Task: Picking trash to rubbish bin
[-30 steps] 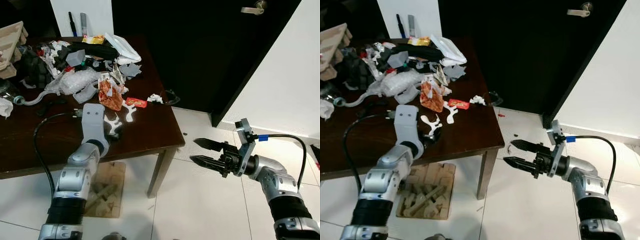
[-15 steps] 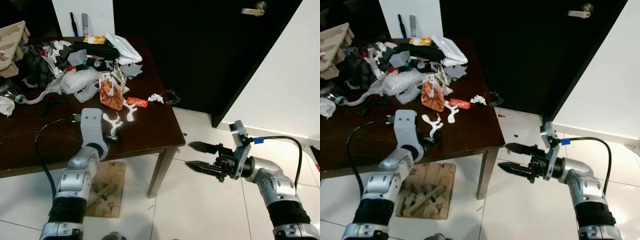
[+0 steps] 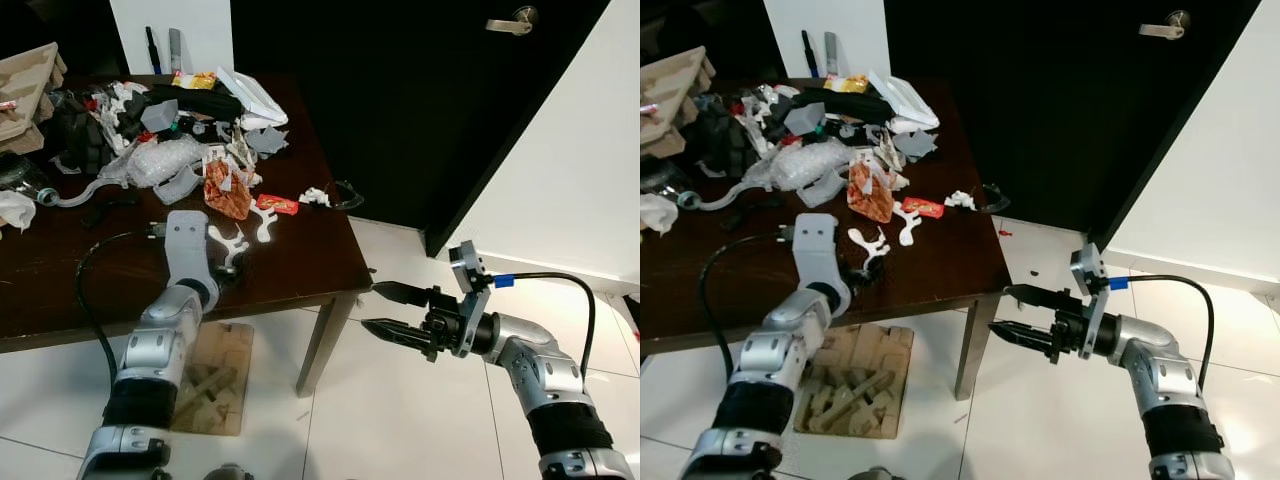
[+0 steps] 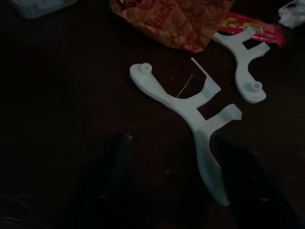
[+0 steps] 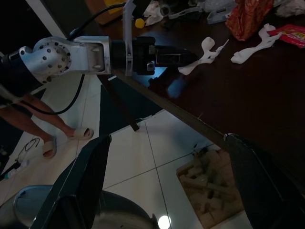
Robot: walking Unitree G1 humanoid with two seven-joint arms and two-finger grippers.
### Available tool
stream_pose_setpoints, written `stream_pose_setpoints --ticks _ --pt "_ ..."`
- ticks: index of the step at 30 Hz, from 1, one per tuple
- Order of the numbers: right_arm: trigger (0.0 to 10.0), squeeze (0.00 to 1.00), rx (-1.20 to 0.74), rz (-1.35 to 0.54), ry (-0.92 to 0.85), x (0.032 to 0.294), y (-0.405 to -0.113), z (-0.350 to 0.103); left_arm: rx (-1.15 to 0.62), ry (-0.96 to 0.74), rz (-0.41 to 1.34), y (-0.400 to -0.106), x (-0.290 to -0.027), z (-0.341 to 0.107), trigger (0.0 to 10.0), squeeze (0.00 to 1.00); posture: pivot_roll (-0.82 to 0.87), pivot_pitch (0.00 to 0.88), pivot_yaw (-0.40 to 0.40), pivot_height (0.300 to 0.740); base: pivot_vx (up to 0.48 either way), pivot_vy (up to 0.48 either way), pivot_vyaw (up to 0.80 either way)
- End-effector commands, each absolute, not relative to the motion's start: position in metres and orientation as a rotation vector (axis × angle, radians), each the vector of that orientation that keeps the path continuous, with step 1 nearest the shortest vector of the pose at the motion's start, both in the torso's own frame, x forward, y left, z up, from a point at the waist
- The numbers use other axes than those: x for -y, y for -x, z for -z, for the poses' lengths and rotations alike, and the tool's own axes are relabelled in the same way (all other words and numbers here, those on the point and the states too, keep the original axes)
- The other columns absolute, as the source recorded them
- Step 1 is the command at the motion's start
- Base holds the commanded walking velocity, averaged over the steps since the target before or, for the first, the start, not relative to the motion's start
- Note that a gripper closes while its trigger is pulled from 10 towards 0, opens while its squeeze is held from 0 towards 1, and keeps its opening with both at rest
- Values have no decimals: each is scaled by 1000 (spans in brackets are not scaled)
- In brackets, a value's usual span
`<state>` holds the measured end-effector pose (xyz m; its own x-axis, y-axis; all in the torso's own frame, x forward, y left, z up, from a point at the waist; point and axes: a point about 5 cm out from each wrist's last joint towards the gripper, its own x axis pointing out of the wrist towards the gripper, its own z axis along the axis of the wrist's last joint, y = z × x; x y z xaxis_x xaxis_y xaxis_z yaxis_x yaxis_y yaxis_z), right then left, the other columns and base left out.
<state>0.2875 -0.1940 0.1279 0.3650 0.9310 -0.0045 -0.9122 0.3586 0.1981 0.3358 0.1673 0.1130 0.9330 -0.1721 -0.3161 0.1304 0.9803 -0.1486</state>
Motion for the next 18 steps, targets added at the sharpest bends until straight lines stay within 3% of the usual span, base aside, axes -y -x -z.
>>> stream_pose_setpoints --ticks 1,18 --pt "10000 0 -122 -1203 -161 193 -285 -130 -536 180 165 -320 -165 -76 0 0 134 156 -55 740 0 0 0" --pt "10000 0 -102 -1202 -147 188 -286 -135 -600 204 181 -314 -164 -67 0 0 142 157 -52 740 0 0 0"
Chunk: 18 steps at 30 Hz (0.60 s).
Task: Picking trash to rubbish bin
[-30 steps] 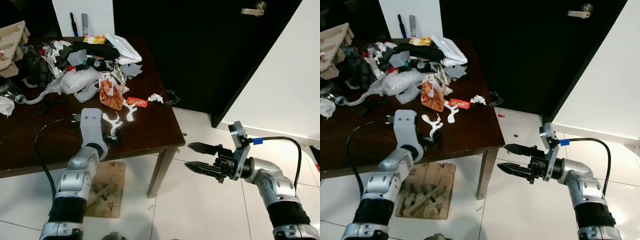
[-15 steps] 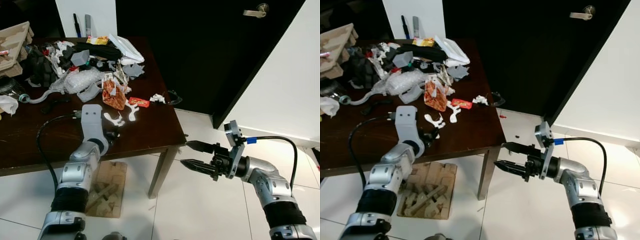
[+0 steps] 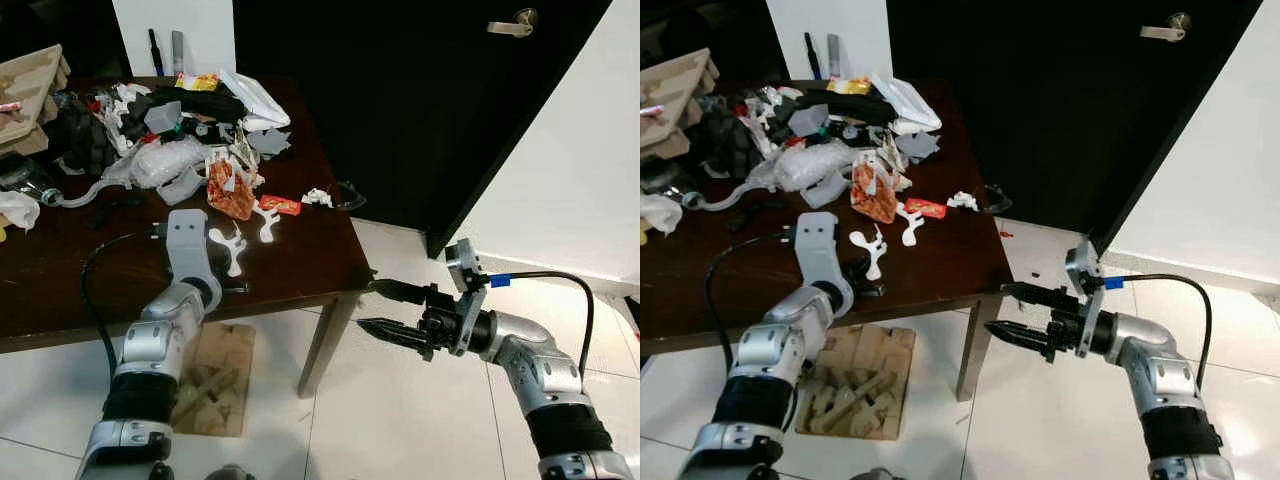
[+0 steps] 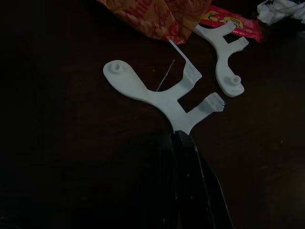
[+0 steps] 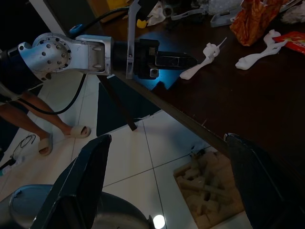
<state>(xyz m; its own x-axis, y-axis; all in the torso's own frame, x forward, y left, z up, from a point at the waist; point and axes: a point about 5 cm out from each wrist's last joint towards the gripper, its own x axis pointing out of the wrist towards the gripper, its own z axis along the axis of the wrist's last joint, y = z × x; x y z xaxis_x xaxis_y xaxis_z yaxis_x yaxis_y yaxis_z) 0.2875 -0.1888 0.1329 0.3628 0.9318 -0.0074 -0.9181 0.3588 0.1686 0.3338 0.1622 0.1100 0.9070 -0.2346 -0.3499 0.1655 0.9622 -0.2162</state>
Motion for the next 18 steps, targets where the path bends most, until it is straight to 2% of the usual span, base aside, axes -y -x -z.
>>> stream_pose_setpoints --ticks 1,7,11,12,13,14,18 --pt "10000 0 -102 -1202 -147 188 -286 -135 -600 204 181 -314 -164 -67 0 0 142 157 -52 740 0 0 0" --pt "10000 0 -56 -1211 -175 186 -288 -142 -562 207 201 -316 -160 -73 0 0 151 150 -51 740 0 0 0" --pt "10000 0 -17 -1209 -202 187 -289 -148 -452 174 239 -322 -152 -92 0 0 155 147 -52 740 0 0 0" --pt "10000 0 1 -1207 -216 187 -290 -151 -400 124 242 -325 -149 -103 0 498 155 147 -52 740 0 0 0" --pt "10000 0 12 -1205 -226 188 -291 -153 -365 90 243 -326 -146 -110 0 498 155 147 -52 740 0 0 0" --pt "10000 0 21 -1203 -232 189 -291 -154 -337 47 244 -327 -142 -118 0 1000 157 149 -53 740 0 0 0" --pt "10000 0 26 -1200 -236 189 -291 -155 -309 0 249 -327 -137 -127 0 1000 157 149 -53 740 0 0 0"
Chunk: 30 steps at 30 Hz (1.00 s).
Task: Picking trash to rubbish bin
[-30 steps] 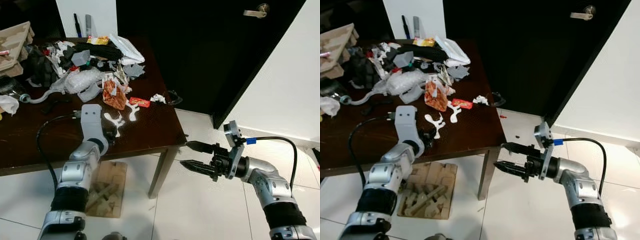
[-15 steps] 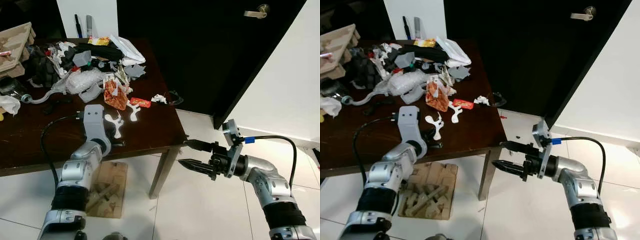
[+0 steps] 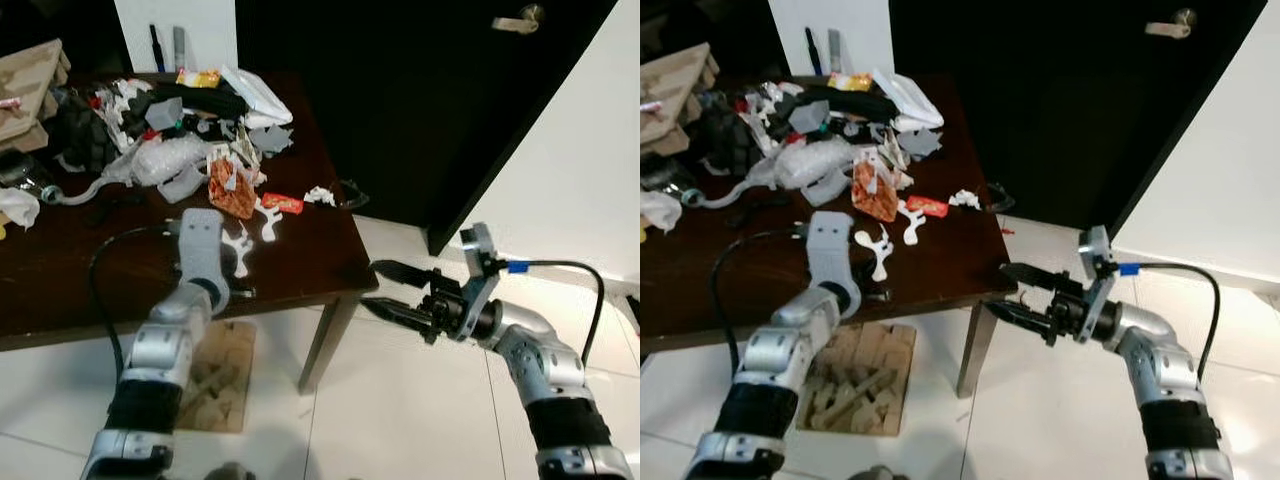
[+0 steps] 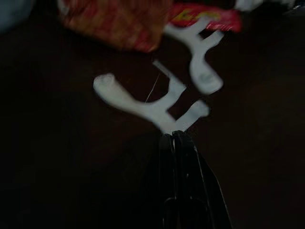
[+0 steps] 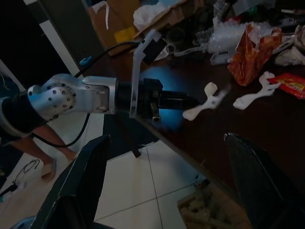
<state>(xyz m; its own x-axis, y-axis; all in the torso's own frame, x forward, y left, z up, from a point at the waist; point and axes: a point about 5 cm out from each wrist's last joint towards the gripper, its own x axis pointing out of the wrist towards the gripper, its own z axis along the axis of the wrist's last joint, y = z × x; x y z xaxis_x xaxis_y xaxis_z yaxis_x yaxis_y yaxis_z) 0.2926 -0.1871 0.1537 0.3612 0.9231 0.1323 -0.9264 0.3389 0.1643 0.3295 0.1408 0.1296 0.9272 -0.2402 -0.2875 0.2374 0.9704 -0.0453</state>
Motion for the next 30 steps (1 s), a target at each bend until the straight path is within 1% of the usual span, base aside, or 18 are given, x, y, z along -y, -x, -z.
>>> stream_pose_setpoints --ticks 1,3,7,10,14,15,17,18,19,20,21,24,25,30 --pt "10000 0 26 -1200 -236 189 -291 -155 -291 -14 262 -326 -132 -133 0 1000 161 150 -55 740 0 0 0" --pt "10000 0 28 -1203 -238 188 -291 -156 -242 -44 305 -324 -120 -149 0 1000 161 150 -55 740 0 0 0" --pt "10000 0 30 -1203 -242 188 -291 -156 -233 -85 315 -323 -118 -153 0 1000 163 150 -55 740 0 0 0" --pt "10000 0 36 -1206 -248 186 -292 -158 -216 -169 306 -321 -117 -158 0 1000 166 149 -55 740 0 0 0" --pt "10000 0 33 -1205 -245 186 -293 -157 -229 -166 299 -321 -117 -154 0 1000 169 150 -56 740 0 0 0" --pt "10000 0 31 -1204 -244 186 -293 -157 -241 -149 296 -320 -117 -151 784 1000 169 150 -56 740 0 0 0" --pt "10000 0 29 -1204 -244 186 -293 -156 -253 -131 293 -319 -117 -149 784 1000 169 150 -56 740 0 0 0" --pt "10000 0 23 -1203 -240 186 -293 -156 -271 -98 283 -318 -116 -146 6980 1000 167 151 -57 740 0 0 0" --pt "10000 0 18 -1201 -235 186 -293 -155 -287 -63 274 -317 -116 -143 10000 1000 167 151 -57 740 0 0 0" --pt "10000 0 14 -1201 -230 187 -293 -155 -299 -37 268 -316 -116 -141 10000 1000 167 151 -57 740 0 0 0" --pt "10000 0 11 -1199 -228 187 -293 -154 -315 -41 264 -315 -115 -137 10000 0 165 153 -59 740 0 0 0" --pt "10000 0 9 -1197 -227 188 -293 -154 -341 -66 242 -313 -117 -132 10000 0 165 154 -61 740 0 0 0" --pt "10000 0 8 -1197 -226 188 -293 -154 -348 -64 229 -313 -119 -130 10000 1000 165 154 -61 740 0 0 0" --pt "10000 0 7 -1197 -225 188 -293 -155 -363 -59 215 -312 -120 -125 10000 1000 164 155 -62 740 0 0 0"
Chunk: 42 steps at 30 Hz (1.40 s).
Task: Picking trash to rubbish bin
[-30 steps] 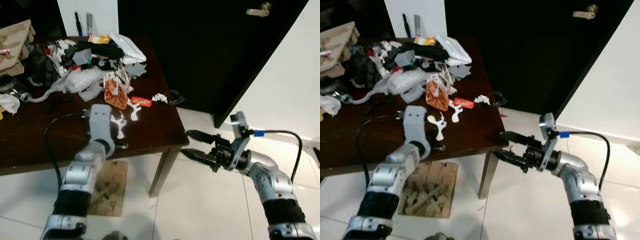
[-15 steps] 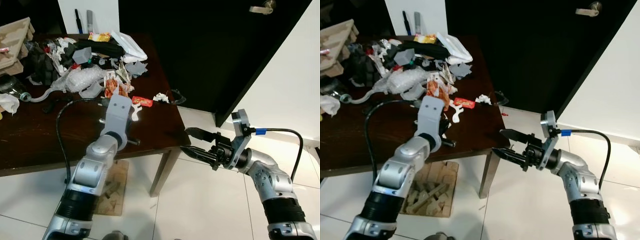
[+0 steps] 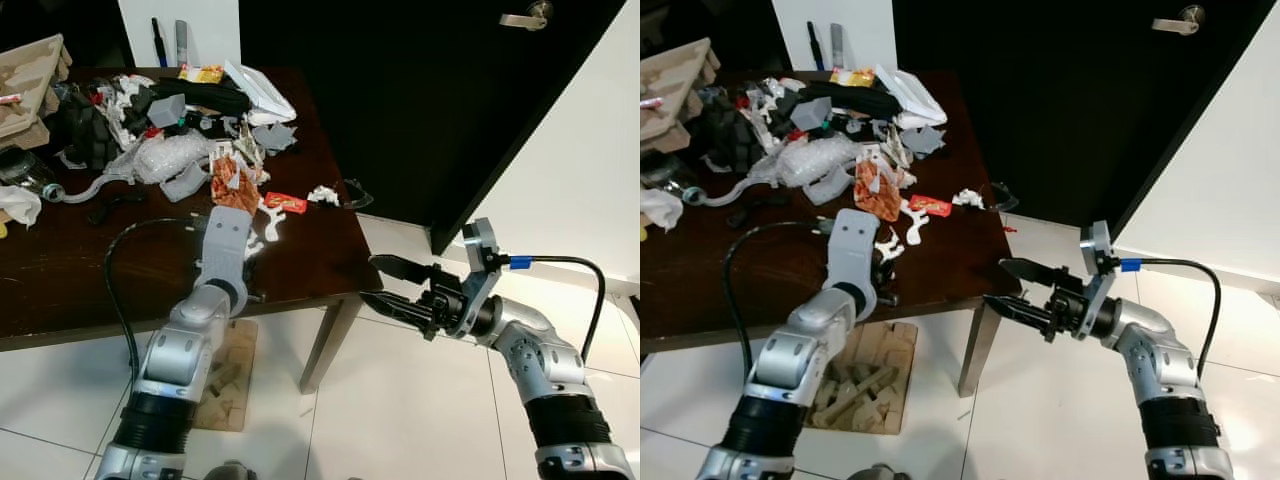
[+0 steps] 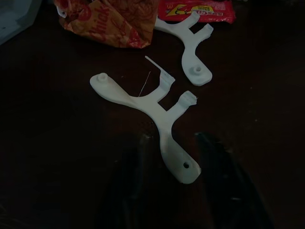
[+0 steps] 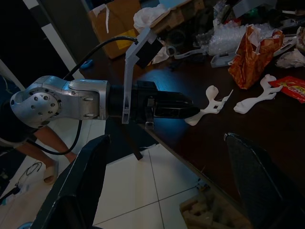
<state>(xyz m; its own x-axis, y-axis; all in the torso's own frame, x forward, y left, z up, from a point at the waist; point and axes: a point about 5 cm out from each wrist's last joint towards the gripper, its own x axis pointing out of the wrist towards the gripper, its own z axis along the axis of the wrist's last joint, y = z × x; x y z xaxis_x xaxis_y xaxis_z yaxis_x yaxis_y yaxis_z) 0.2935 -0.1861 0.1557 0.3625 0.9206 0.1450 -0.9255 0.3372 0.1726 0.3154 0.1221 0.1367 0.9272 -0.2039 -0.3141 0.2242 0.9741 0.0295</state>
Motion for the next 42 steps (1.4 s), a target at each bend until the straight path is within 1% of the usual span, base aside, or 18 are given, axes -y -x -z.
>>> stream_pose_setpoints --ticks 1,11,16,17,21,26,27,28,29,33,42 --pt "10000 0 7 -1197 -224 188 -293 -155 -368 -59 211 -311 -120 -124 10000 1000 163 157 -65 740 0 0 0" --pt "10000 0 8 -1196 -217 189 -292 -156 -374 -52 185 -315 -125 -119 10000 1000 160 158 -65 740 0 0 0" --pt "10000 0 3 -1198 -216 190 -291 -155 -376 10 186 -319 -126 -113 10000 1000 152 162 -66 740 0 0 0" --pt "10000 0 3 -1198 -216 190 -291 -155 -377 28 192 -320 -126 -111 10000 0 144 156 -63 740 0 0 0" --pt "10000 0 2 -1196 -211 190 -291 -155 -397 51 201 -321 -127 -105 10000 0 139 149 -62 740 0 0 0" --pt "10000 0 -4 -1186 -197 191 -291 -155 -471 90 205 -319 -128 -89 10000 0 139 149 -62 740 0 0 0" --pt "10000 0 -7 -1182 -192 191 -291 -155 -484 107 212 -318 -127 -86 7882 0 139 149 -62 740 0 0 0" --pt "10000 0 -7 -1182 -192 191 -291 -155 -484 107 212 -318 -127 -86 7882 0 139 149 -62 740 0 0 0" --pt "10000 0 -9 -1178 -190 192 -291 -155 -530 141 233 -314 -125 -78 0 0 131 148 -63 740 0 0 0" --pt "10000 0 -11 -1172 -188 193 -291 -155 -588 189 238 -308 -125 -66 0 0 127 150 -64 740 0 0 0" --pt "10000 0 -11 -1163 -176 194 -293 -157 -629 219 242 -304 -125 -58 0 0 132 151 -69 740 0 0 0"
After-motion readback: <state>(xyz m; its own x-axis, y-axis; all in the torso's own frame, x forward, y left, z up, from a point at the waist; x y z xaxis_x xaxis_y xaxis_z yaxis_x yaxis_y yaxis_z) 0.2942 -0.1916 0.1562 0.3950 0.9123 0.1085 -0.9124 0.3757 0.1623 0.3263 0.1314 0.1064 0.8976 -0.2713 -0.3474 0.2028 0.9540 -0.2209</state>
